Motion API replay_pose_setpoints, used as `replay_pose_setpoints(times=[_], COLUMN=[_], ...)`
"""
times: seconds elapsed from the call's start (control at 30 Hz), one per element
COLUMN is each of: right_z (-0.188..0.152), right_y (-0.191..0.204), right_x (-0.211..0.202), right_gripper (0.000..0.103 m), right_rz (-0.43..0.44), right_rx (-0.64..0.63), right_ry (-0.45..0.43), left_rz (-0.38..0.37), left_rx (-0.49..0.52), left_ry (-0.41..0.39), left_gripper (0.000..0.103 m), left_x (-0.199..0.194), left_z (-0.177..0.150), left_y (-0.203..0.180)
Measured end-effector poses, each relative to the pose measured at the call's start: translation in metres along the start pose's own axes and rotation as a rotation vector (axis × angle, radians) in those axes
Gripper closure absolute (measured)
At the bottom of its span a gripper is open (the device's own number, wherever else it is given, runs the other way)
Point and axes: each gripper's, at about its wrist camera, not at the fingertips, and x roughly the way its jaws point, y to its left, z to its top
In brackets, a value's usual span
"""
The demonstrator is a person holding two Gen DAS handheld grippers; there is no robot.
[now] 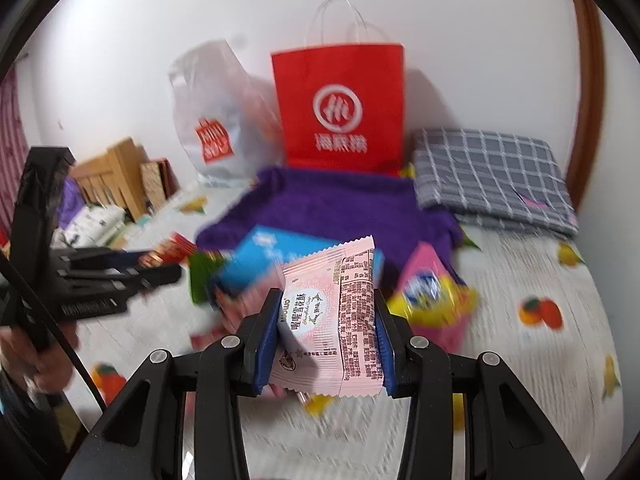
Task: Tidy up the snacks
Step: 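Carry the red packet with left tool while right tool carries pink packet onto purple towel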
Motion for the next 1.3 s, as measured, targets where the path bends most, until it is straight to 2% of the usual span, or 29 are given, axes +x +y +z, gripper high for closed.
replay_pose_setpoints(times=[0.2, 0.5, 0.7, 0.9, 1.1, 1.3], right_z=[0.053, 0.124, 0.152, 0.152, 0.139, 0.127], right_y=[-0.005, -0.012, -0.022, -0.033, -0.056, -0.067], right_x=[0.024, 0.06, 0.09, 0.131, 0.166, 0.18], right_gripper=[0.061, 0.061, 0.061, 0.061, 0.061, 0.062], right_rz=[-0.009, -0.018, -0.017, 0.004, 0.012, 0.026], right_rx=[0.009, -0.02, -0.02, -0.035, -0.027, -0.065], right_ry=[0.001, -0.038, -0.057, -0.016, 0.057, 0.097], left_rz=[-0.021, 0.003, 0.023, 0.064, 0.091, 0.074], left_rx=[-0.013, -0.023, -0.051, -0.04, -0.035, -0.025], left_ry=[-0.018, -0.038, -0.042, -0.015, 0.036, 0.084], left_gripper=[0.062, 0.062, 0.062, 0.062, 0.062, 0.062], left_x=[0.01, 0.037, 0.063, 0.096, 0.13, 0.15], left_z=[0.047, 0.112, 0.144, 0.156, 0.143, 0.134], left_y=[0.0, 0.013, 0.033, 0.047, 0.06, 0.064])
